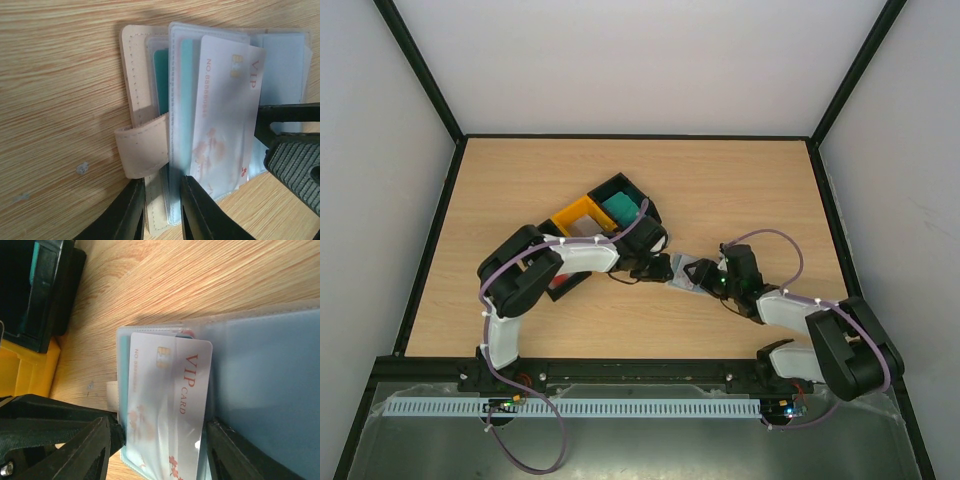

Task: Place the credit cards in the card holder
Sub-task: Insert the credit card into the card holder.

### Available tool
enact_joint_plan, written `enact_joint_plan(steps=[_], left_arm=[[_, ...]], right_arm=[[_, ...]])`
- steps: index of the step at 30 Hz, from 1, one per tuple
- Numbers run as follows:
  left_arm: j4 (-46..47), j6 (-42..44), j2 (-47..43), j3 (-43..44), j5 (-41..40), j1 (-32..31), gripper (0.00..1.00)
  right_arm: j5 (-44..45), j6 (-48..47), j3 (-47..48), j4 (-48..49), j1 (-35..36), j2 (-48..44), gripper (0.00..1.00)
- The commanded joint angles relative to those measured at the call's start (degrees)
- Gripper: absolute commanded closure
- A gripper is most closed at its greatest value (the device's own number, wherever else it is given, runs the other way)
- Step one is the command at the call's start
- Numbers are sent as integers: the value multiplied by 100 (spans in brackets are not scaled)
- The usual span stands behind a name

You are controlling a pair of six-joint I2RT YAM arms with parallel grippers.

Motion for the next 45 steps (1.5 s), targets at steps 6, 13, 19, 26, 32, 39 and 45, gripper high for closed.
enact_joint_plan(steps=[6,13,19,26,32,39,45], left_arm=[[-397,102,278,-73,-129,-10,74],[-410,109,281,-7,-134,-11,72],[-448,134,239,146,-183,9,69],[-566,257,437,424,-244,17,71],[-652,378,582,543,-252,16,71],[-703,482,642,559,-189,12,73],[-777,576,593,543,-221,14,73]], right_arm=[[1085,-233,295,-1907,-14,13,50],[1214,-523,643,-2098,33,391,65],[1394,-831,912,-2275,182,610,71],[1374,-1322,1218,-2519,512,776,68],[1271,-1721,1356,-2552,654,787,65],[975,-2015,1598,-2403,955,975,66],[1337,-1844,1683,-2368,997,824,62]])
